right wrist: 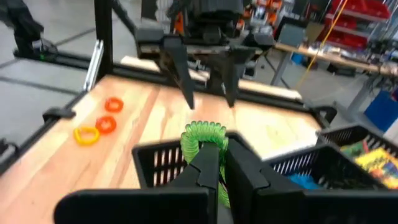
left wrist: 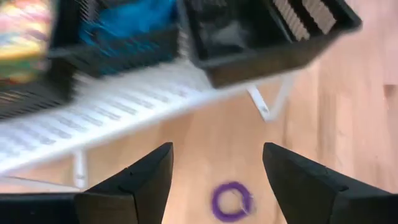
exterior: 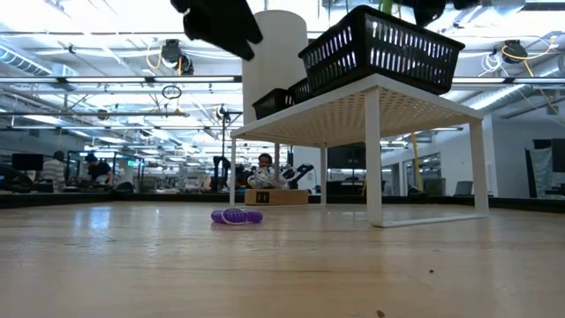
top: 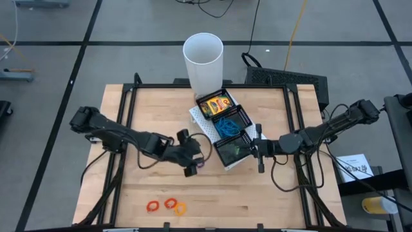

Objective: Pick & Place Office Desk Supplies
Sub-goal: Put the green spring rubberband into the bottom black bin on the shelf, then put the purple spring rubberband into the bottom black bin on the shelf

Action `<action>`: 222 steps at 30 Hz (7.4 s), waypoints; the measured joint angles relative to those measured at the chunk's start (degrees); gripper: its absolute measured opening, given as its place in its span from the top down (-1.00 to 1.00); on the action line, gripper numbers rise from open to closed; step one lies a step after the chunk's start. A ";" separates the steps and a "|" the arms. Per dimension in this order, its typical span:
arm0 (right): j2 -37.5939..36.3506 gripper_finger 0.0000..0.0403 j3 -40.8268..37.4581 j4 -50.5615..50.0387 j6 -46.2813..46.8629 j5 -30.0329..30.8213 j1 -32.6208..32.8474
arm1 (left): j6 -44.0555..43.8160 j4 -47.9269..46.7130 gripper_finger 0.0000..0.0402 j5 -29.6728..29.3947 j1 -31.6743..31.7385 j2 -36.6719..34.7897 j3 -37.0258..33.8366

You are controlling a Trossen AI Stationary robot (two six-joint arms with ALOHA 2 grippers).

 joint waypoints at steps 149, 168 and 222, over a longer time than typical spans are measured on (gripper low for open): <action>12.15 -0.04 -2.34 30.24 7.81 -2.88 -5.40 | 39.01 58.80 0.93 -5.01 -0.70 -12.13 -23.58; 16.40 -0.04 -2.29 36.35 9.05 -7.61 -7.54 | 43.17 64.02 0.92 0.95 1.29 -2.50 -16.59; 5.68 0.92 12.81 -5.72 10.72 -15.04 -7.98 | 18.33 21.93 -0.27 -10.04 -5.37 -25.30 -14.16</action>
